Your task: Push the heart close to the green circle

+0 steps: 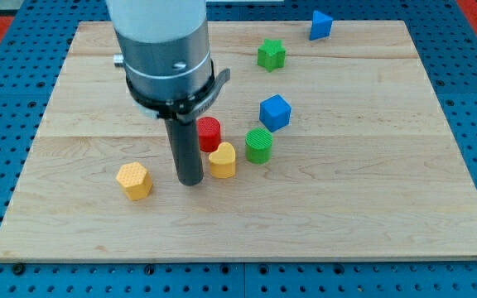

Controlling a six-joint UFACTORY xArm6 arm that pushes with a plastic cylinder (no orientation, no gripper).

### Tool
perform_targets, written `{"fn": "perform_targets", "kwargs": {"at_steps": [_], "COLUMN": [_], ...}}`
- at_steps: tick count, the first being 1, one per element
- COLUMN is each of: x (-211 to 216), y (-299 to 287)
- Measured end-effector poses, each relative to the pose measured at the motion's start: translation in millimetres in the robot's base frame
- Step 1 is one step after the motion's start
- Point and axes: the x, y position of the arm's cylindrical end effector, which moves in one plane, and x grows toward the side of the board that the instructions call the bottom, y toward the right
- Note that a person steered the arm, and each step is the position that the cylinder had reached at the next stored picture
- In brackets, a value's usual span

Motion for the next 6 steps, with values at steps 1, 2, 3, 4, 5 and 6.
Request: {"fn": "perform_targets", "kwargs": {"at_steps": [1,2,3,4,5,6], "x": [11,10,-5,-9,-9,10], "y": [2,7,8,18,33,35]}}
